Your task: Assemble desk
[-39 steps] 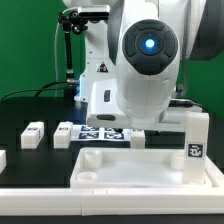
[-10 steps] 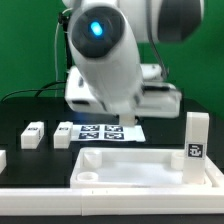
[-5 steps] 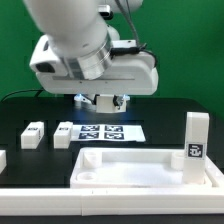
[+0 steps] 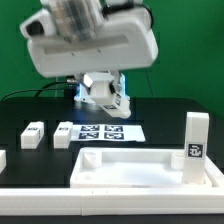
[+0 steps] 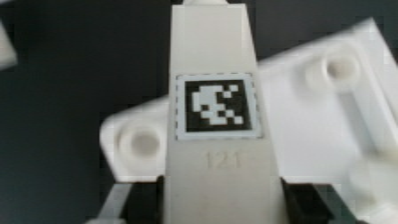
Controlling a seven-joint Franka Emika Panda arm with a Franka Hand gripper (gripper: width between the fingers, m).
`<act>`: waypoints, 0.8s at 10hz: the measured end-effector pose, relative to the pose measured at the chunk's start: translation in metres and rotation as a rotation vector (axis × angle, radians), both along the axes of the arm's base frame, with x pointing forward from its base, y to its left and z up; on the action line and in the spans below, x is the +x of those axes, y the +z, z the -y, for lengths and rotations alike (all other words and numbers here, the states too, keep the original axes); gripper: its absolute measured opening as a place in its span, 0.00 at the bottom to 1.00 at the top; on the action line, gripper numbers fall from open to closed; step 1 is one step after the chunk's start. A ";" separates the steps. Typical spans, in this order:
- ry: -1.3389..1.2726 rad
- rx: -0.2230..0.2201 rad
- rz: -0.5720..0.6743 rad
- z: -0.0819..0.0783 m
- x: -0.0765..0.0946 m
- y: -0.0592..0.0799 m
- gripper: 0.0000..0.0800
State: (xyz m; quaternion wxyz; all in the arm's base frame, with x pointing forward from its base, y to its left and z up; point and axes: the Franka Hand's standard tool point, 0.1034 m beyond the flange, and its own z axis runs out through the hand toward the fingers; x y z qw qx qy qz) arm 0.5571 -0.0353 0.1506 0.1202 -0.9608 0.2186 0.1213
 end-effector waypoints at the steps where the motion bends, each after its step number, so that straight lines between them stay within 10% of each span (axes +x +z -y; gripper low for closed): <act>1: -0.014 -0.038 0.111 0.002 0.005 0.016 0.36; 8: 0.017 -0.311 0.548 0.007 0.028 0.008 0.36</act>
Offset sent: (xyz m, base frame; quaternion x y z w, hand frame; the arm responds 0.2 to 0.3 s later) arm 0.0000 0.0000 0.0000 0.0000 0.1938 0.0000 0.9810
